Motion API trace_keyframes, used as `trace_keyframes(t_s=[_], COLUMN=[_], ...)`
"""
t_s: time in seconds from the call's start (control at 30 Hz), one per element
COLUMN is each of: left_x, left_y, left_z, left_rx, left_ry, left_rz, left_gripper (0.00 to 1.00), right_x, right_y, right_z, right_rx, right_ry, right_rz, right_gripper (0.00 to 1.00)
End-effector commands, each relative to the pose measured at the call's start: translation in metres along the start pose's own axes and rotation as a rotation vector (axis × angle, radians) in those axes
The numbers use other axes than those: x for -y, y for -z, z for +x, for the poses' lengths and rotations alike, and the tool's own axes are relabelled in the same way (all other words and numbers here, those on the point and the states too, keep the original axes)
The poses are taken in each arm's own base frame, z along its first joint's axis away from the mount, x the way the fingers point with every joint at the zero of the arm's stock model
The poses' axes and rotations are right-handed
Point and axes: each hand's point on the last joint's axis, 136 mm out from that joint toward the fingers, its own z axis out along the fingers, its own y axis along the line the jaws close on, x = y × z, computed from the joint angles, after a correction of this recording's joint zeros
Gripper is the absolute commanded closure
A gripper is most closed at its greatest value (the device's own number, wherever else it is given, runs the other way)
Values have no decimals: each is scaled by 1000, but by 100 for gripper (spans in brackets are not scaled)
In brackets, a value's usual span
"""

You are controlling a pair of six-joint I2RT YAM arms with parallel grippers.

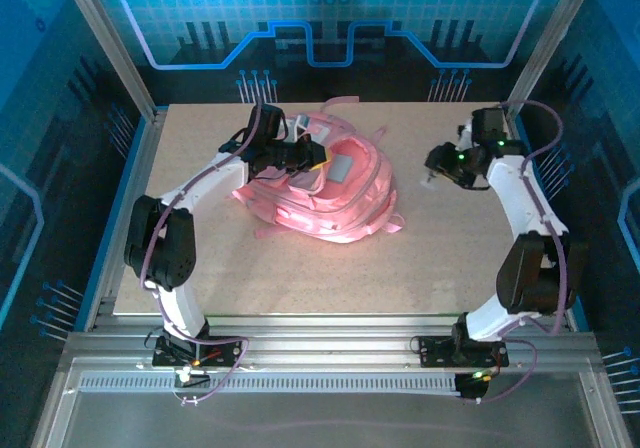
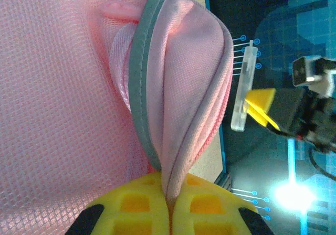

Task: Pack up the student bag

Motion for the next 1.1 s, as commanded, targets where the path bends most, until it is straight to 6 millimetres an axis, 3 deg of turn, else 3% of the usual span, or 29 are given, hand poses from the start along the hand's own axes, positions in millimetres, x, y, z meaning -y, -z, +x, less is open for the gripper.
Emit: trace_keyframes(t_s=[0.0,0.23,0.33,0.47,0.67,0.7,0.83,0.87,0.93,1.07], left_x=[49,58,66,76,83,84,87,86,86,84], left_y=[6,10,11,10,10,11,13,13,12,7], left_z=[-8,-6,-3,4,10,10,8,8,7,5], left_rx=[4,23,26,13,4,7,22,22,25,25], left_ry=[-86,-64,-67,-86,-92,-94,-104,-102,-101,-97], left_rz=[138,197,218,233,241,242,242,242,242,239], left_gripper=[100,100,100,100,100,100,100,100,100,100], right_x=[-56,-118,-139,-163,-183,-187,-192,-188,-178,-161], right_y=[8,-3,-10,-25,-59,-62,-61,-60,-59,-53], right_z=[29,76,87,86,70,69,70,71,72,75], right_rx=[-39,-84,-84,-70,-92,-105,-119,-117,-110,-105], right_ry=[63,81,99,103,68,64,98,105,99,78], right_rz=[-150,-288,-328,-369,-372,-378,-405,-395,-378,-379], right_gripper=[52,51,51,50,47,45,19,18,20,36])
